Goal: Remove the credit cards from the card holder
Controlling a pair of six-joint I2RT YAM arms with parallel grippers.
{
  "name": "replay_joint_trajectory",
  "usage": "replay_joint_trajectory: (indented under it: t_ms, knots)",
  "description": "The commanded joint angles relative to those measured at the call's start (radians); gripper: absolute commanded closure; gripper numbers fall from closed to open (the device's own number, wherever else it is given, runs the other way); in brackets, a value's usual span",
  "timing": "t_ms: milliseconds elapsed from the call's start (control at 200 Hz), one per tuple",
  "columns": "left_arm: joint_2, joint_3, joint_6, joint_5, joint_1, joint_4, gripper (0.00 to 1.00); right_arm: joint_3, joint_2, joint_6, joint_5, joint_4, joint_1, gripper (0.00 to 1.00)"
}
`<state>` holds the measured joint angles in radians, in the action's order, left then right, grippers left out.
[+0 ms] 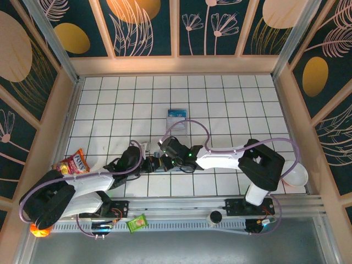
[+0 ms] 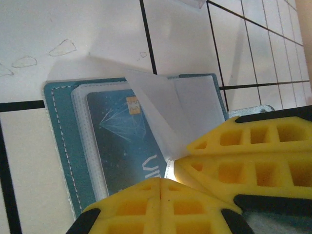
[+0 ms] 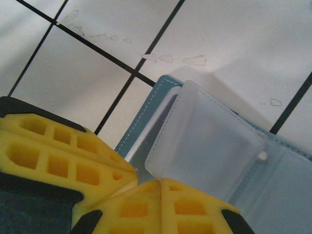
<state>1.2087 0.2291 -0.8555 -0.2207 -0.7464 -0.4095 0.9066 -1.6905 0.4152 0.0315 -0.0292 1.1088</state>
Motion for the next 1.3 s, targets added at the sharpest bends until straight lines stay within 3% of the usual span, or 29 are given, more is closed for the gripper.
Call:
replay_joint_trajectory:
  t_ms: [0, 420, 646, 761, 981, 1051, 1166, 1296]
  knots:
    - [0.044, 0.027, -0.008, -0.008, -0.025, -0.042, 1.0, -0.015, 0.032, 0.025, -0.01, 0.045, -0.003, 1.0]
    - [0.114, 0.02, -0.032, 0.024, -0.033, 0.041, 1.0, -0.029, 0.018, 0.069, -0.006, 0.052, -0.003, 1.0]
    - [0.09, -0.003, -0.043, 0.03, -0.033, 0.041, 1.0, -0.04, 0.054, 0.148, 0.121, -0.034, 0.001, 1.0]
    - [0.084, -0.005, -0.043, 0.03, -0.033, 0.039, 1.0, -0.051, 0.082, 0.207, 0.207, -0.107, 0.011, 0.94]
    - [0.082, 0.0, -0.03, 0.033, -0.033, 0.044, 1.0, -0.104, 0.175, 0.349, 0.342, -0.252, 0.02, 0.68]
    - [0.079, 0.005, -0.019, 0.032, -0.032, 0.047, 1.0, -0.126, 0.214, 0.384, 0.381, -0.286, 0.02, 0.65]
    - [0.072, 0.019, -0.005, 0.031, -0.033, 0.052, 1.0, -0.153, 0.298, 0.324, 0.371, -0.241, 0.021, 0.64]
    - [0.06, 0.029, 0.006, 0.03, -0.033, 0.057, 1.0, -0.127, 0.339, 0.178, 0.232, -0.13, 0.017, 0.64]
